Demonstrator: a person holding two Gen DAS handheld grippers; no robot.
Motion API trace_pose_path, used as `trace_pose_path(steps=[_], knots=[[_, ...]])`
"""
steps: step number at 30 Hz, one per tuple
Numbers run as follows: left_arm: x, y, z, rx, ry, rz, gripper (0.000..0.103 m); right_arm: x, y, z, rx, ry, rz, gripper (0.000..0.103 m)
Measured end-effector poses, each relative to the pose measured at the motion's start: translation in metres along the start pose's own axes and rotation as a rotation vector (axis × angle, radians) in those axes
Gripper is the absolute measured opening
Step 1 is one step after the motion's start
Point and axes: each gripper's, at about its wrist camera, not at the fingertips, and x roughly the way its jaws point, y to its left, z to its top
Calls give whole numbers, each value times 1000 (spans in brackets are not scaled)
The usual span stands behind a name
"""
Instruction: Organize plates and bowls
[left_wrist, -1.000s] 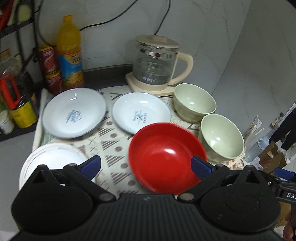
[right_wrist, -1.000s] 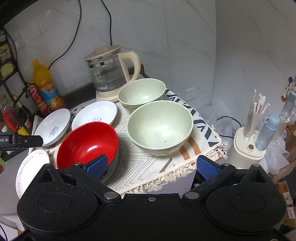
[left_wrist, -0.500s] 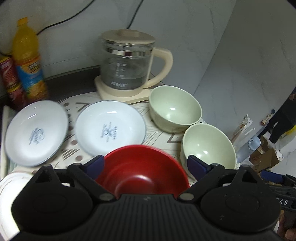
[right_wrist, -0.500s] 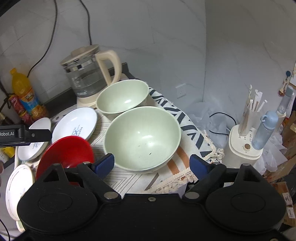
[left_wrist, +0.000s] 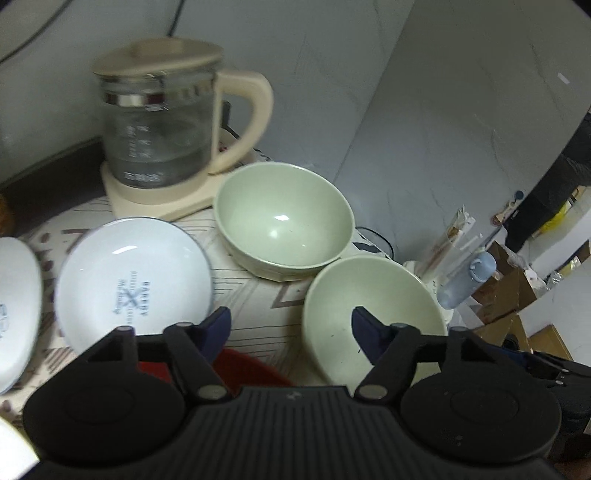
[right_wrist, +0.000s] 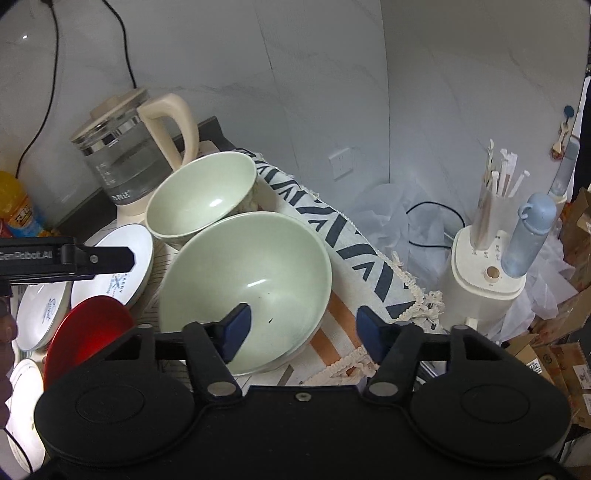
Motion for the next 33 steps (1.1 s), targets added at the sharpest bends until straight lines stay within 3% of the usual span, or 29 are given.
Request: trace_pose_path(steps=[4,7,14,20,25,33], knots=[[23,-4,4,12,48,-14,60,11,-3,-1,10,30,-6,46],[38,-8,5,30,76,-20,55,21,-4,-3,15,52,-12,45],[70,-8,6,32,152,-17,26,40,-7,-4,40,103,-17,31],[82,-10,3,44,197,-30,15,44,0,-4,13,113,-10,22],[80,-10,1,24,196,-19,14,41,0,-2,4,93,-8,21],[56,-10,8,14,130,-31,14,20,7,6,-12,4,-7,21]])
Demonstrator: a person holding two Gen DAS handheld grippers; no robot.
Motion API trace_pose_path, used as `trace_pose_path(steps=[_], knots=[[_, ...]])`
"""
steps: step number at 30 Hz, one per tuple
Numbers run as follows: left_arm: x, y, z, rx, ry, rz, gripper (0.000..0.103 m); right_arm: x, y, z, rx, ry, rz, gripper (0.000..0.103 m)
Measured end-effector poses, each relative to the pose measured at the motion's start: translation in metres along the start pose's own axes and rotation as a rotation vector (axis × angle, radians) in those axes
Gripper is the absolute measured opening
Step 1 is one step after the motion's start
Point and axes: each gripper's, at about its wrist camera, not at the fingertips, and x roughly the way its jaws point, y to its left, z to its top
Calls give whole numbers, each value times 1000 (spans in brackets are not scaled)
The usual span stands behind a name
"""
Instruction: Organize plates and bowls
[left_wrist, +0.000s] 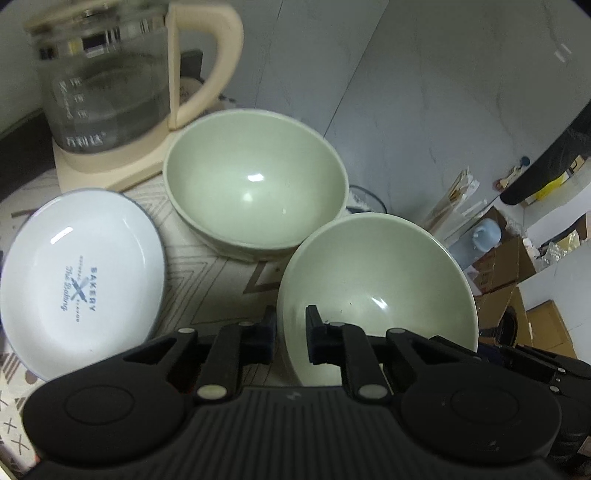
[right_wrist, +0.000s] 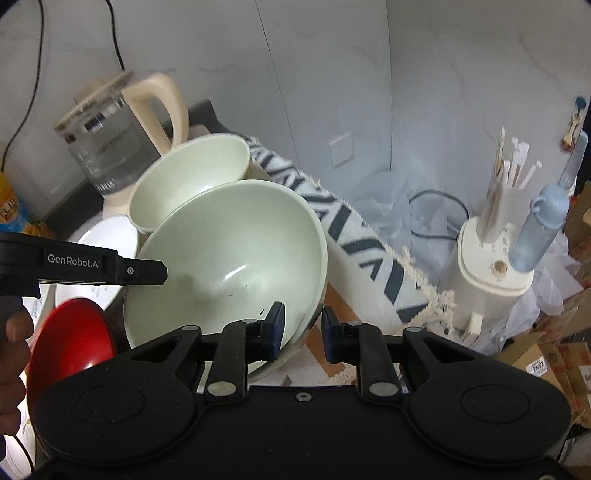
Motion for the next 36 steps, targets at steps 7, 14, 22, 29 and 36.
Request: trace_pose_path(steps=[7,14,22,29,36], knots=[[-27,-2,4,-7,-59,-21,14,-24,5,10,-6,-80,7,21],[-54,-2,1,-27,-111,-22,14,-45,13,14,-28,-135,26,21],[-78,8,-6,-64,-149,-11,14,-57,26,14,-47,-150,63,21],[-97,17,-16,-88,-188,12,14,-63,36,14,-59,-145,119,21],[-119,24,-29,-150,-218,60,14,-69,55,12,-115,-134,176,21]])
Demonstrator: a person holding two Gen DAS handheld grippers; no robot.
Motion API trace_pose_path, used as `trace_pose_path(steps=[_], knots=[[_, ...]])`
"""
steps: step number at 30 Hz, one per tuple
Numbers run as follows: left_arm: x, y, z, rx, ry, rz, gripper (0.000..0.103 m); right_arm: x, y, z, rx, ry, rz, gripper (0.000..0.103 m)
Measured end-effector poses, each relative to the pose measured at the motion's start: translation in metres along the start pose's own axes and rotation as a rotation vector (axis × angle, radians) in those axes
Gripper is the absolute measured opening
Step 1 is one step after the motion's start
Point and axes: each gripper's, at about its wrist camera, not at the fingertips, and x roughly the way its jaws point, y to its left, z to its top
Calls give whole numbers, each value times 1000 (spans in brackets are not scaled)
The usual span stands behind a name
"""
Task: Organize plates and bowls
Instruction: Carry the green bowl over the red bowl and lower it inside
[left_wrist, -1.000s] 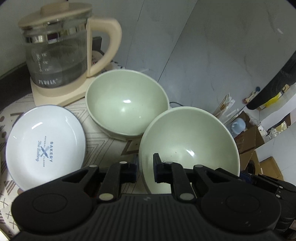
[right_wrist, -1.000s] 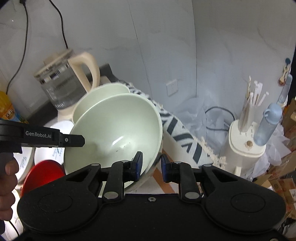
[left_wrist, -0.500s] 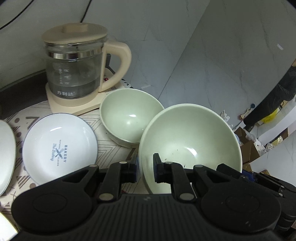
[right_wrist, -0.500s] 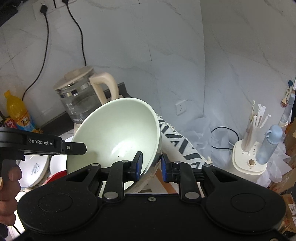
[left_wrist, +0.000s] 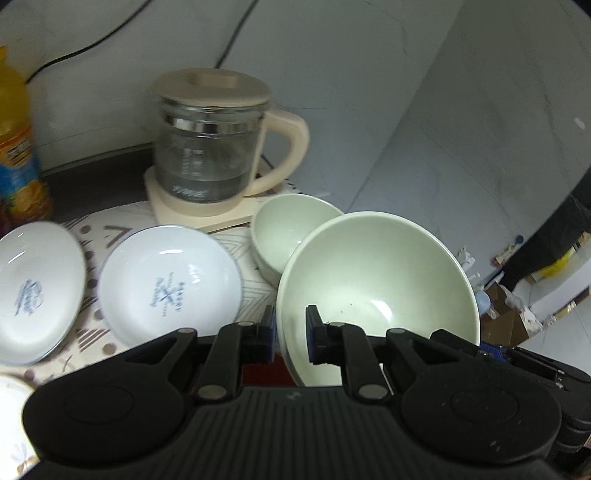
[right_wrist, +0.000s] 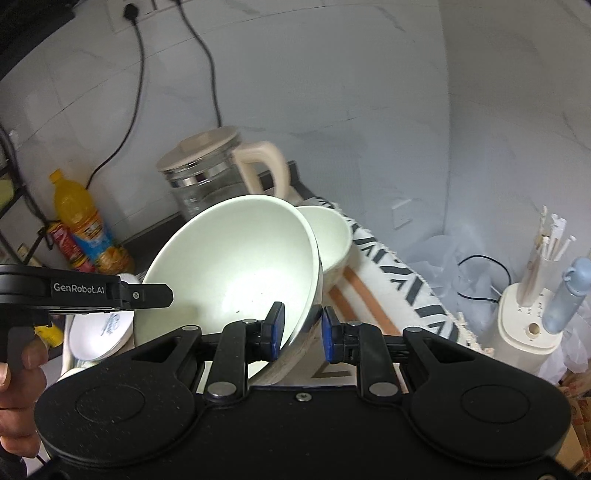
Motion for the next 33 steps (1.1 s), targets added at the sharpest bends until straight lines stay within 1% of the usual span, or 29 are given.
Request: trace_pose_path(steps=[4,8,11,14,17,24,30,33], knots=[[-16,8,-5,-16,-22,27,14,0,11,2,-29,-4,37,21],[-24,22,-10,-70,-23,59,14,3,26,2,-65,10,73,21],[-37,32,-15,-95,-50,83,14,6,37,2,-96,19,105,21],[-44,44,-19,-133,-48,103,14,8,47,0,-116,29,129,21],[-50,52,-23,-150,-50,124,14,10,56,-2,-133,45,148,21],[-55,67,-38,-187,-33,149,14,17,68,-12,-159,91,157,21],[-47,76,-48,-202,10,154,15,24,70,-22,-175,133,150,21],[-41,81,-54,-215,33,142,15,28,70,-26,-191,144,135,20]])
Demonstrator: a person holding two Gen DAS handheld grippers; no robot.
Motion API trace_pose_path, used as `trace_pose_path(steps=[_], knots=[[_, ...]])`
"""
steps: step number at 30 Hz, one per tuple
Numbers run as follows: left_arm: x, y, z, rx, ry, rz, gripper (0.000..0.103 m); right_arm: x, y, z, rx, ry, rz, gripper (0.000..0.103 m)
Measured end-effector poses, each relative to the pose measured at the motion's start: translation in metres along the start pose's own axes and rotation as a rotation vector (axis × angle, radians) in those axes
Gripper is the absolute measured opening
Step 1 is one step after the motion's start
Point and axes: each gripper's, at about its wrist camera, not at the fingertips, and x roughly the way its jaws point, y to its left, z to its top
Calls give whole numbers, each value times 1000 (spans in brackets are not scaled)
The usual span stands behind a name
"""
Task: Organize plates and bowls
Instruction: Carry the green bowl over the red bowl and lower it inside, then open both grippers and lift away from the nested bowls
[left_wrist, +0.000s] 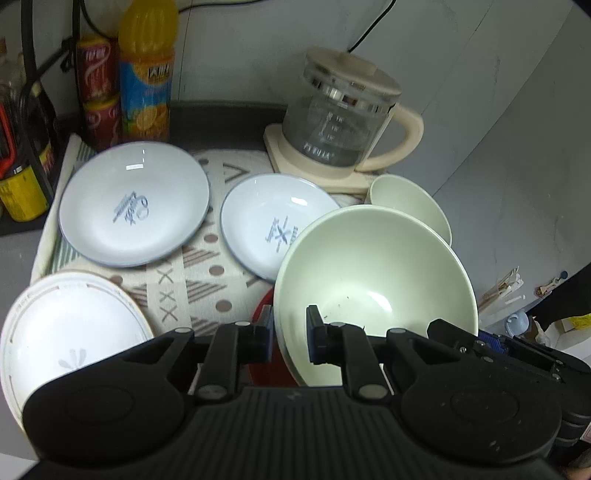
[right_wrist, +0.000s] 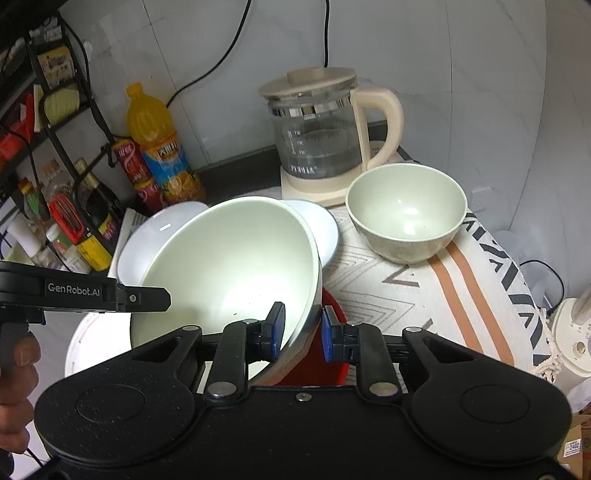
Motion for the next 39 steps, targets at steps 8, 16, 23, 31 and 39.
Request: trace_pose_path(steps=[8,16,23,31,39], knots=[[28,5,-14,10,84,-25,14,13,-1,-7,-39,54,-59,19],[47,7,-20,10,142,-27,15,25,1,-13,-92,89,-96,18],[48,8,-15,35,146,-7,18,34,1,-16,-100,106,-110,14],[34,8,2,38,89,-18,23,37,0,-12,-86,98,-91,12],[32,5,12,50,58,12,56,20,-7,-3,-55,39,-58,27]])
